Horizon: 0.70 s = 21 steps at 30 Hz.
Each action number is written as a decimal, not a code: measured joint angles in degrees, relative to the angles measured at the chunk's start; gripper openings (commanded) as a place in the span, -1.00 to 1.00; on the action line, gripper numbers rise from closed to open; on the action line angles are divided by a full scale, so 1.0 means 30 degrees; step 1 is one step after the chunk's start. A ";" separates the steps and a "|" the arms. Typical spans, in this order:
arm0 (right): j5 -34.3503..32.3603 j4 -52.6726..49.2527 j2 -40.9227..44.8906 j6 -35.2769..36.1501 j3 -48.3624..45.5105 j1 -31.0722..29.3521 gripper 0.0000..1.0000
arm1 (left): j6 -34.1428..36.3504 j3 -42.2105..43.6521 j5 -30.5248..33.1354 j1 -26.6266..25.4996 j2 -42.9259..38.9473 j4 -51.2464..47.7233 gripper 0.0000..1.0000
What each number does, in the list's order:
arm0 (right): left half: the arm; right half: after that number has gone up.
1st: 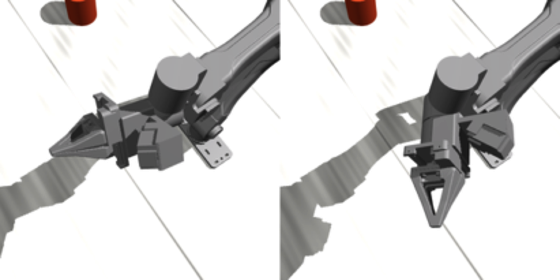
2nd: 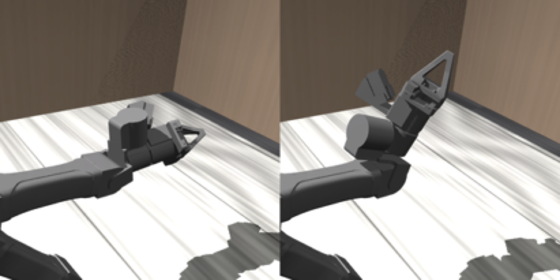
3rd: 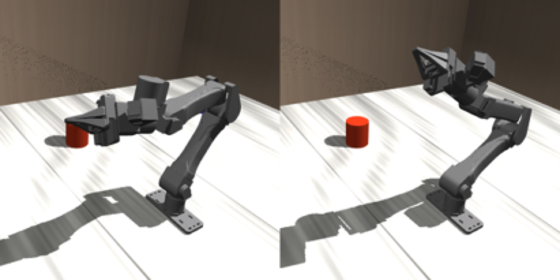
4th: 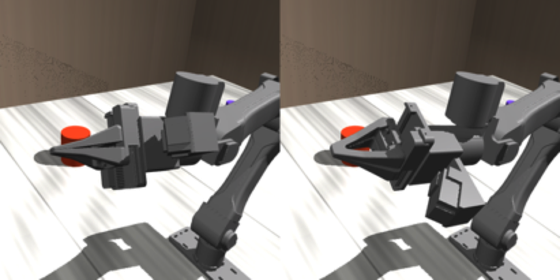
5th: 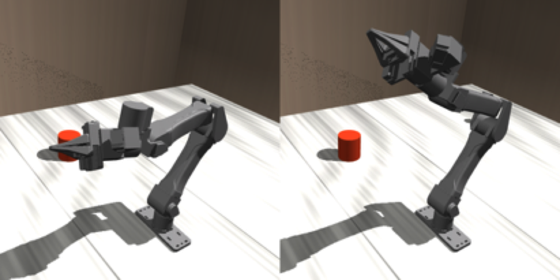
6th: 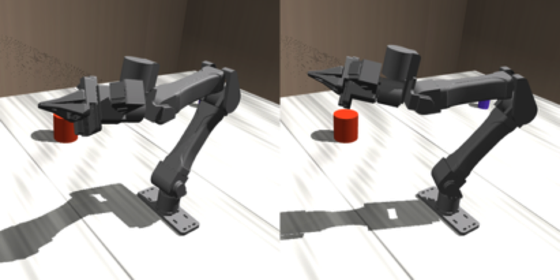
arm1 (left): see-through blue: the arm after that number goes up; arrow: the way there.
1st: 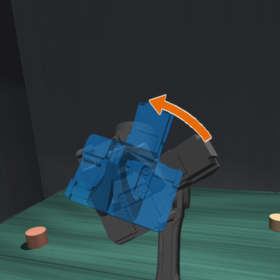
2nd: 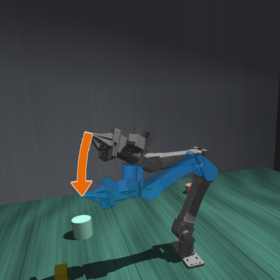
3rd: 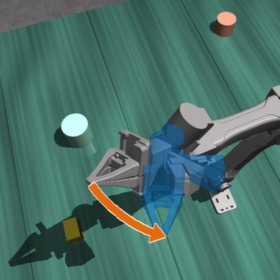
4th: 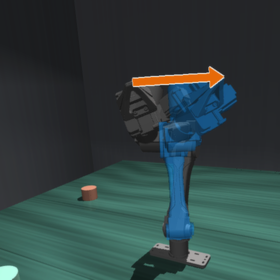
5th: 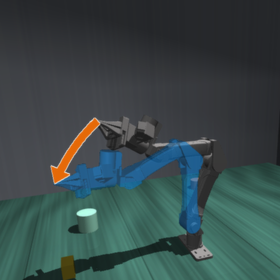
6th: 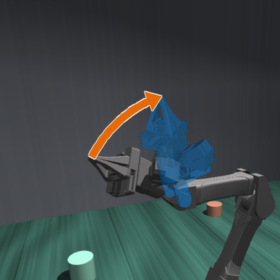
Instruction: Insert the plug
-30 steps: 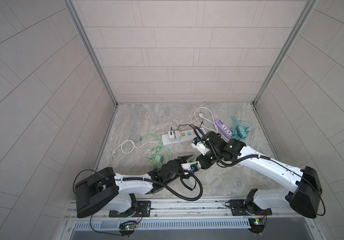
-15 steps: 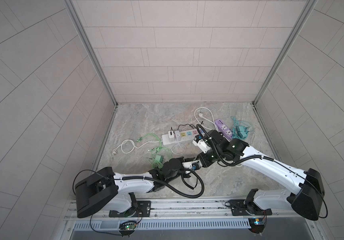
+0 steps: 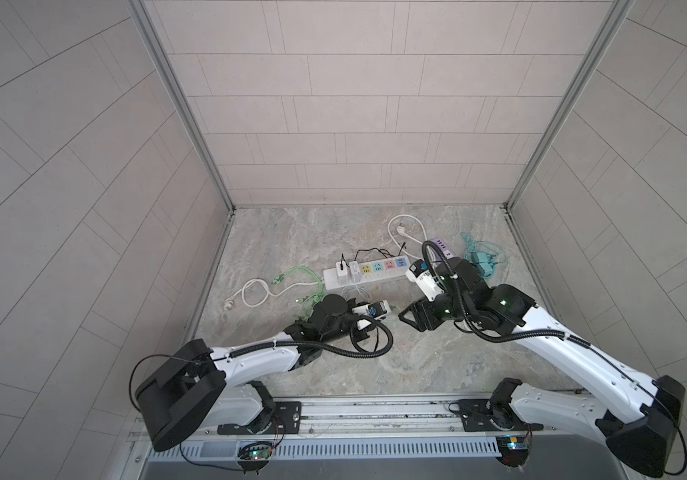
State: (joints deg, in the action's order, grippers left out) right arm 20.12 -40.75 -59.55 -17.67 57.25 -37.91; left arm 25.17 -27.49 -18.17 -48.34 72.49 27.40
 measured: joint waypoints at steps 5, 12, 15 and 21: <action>-0.0415 0.0525 0.1399 0.0321 -0.0692 0.0270 0.23 | 0.0765 -0.1486 -0.2215 0.0721 0.0000 -0.3016 -0.76; -0.0284 0.3424 0.2113 0.0321 -0.4000 -0.0474 0.20 | 0.1843 -0.5479 -0.6295 0.2586 0.0474 -0.8335 -0.78; -0.0357 0.4736 0.2769 0.0503 -0.4991 -0.1428 0.20 | 0.2113 -0.6499 -0.8007 0.3191 0.1027 -0.9566 -0.78; -0.0510 0.7672 0.3395 0.1508 -0.5457 -0.2382 0.18 | 0.2958 -0.7424 -1.0972 0.3475 0.2798 -1.1846 -0.83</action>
State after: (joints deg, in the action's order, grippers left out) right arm 18.59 -17.74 -49.36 -13.15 40.88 -45.06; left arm 34.04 -49.76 -51.09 -37.91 80.88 -8.14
